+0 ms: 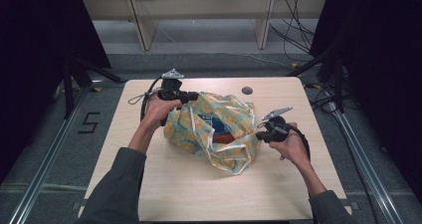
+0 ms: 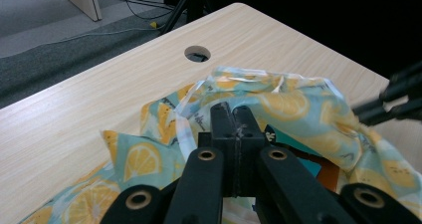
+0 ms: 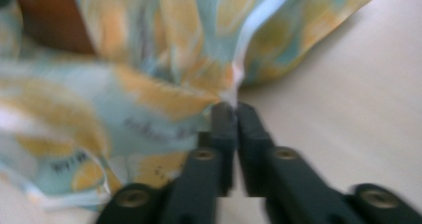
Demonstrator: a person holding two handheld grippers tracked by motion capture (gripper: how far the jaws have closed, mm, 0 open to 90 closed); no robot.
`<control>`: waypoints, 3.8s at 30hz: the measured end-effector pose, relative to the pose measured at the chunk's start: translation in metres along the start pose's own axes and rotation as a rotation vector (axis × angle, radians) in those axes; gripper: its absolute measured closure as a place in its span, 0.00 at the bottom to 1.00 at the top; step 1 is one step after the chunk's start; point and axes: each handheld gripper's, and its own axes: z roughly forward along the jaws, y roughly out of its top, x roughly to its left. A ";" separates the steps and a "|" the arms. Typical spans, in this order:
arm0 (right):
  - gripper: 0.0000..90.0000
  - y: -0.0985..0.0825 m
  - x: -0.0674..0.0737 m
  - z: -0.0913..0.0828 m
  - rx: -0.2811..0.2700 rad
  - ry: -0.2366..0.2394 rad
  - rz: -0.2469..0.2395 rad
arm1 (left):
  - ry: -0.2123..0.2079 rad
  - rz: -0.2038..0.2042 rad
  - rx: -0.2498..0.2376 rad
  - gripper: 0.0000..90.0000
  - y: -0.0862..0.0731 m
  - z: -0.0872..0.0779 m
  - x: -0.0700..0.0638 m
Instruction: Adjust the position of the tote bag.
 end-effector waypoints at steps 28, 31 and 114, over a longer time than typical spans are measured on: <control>1.00 0.137 0.018 0.042 -0.020 -0.128 -0.137 | -0.124 0.175 0.017 0.88 -0.008 -0.009 -0.062; 1.00 0.137 0.015 0.049 -0.001 -0.137 -0.127 | -0.048 0.208 0.199 0.93 -0.020 0.021 -0.058; 1.00 0.059 0.099 0.019 0.104 0.290 -0.312 | 0.275 -0.025 0.313 0.95 -0.030 0.049 0.048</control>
